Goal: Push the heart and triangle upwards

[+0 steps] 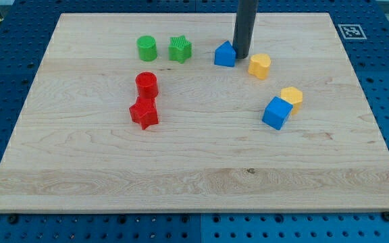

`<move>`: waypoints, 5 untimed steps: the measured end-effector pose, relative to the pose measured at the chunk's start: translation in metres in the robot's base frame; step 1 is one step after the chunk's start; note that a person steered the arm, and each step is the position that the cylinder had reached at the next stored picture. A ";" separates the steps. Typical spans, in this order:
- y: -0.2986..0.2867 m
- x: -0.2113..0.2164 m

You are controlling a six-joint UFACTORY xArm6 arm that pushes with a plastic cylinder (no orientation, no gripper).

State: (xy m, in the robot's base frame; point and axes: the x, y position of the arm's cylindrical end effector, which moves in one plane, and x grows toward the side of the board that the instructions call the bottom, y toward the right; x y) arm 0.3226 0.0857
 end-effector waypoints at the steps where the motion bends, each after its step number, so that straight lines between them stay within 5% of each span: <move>1: 0.019 -0.008; 3: 0.111 -0.033; 5: 0.118 0.029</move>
State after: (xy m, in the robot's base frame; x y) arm 0.3518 0.2042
